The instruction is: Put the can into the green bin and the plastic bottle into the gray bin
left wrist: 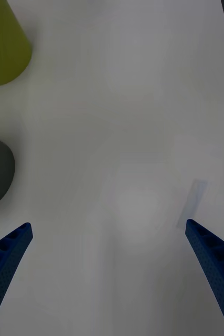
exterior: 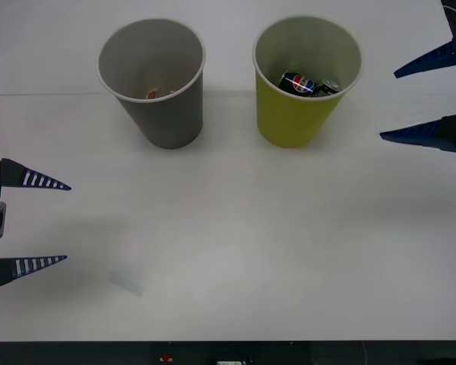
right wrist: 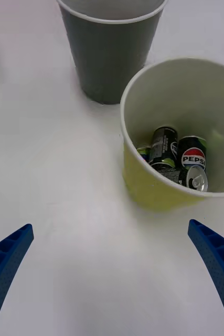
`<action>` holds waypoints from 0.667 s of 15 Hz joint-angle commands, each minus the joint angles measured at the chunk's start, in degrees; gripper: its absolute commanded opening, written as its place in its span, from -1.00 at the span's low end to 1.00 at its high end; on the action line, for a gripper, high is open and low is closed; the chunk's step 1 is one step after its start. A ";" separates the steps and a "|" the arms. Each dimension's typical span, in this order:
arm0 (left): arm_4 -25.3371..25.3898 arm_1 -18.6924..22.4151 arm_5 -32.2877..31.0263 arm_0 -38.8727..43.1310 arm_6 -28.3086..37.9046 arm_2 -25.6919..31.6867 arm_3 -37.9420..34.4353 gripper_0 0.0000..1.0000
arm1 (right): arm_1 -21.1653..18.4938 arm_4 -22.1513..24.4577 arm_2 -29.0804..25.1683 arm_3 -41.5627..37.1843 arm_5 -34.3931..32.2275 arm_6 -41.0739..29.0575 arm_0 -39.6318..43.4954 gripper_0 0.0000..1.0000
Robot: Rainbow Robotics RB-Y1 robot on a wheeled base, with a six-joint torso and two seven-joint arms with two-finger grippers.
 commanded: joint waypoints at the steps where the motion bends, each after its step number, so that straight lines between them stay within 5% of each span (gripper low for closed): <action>1: 0.00 0.00 0.00 0.00 0.00 0.00 0.00 1.00 | 0.02 -2.67 -3.01 -2.04 0.00 6.70 6.47 1.00; 10: 0.00 0.00 0.00 0.00 0.00 0.00 0.00 1.00 | 1.69 -6.10 -7.75 -13.02 2.81 16.54 23.79 1.00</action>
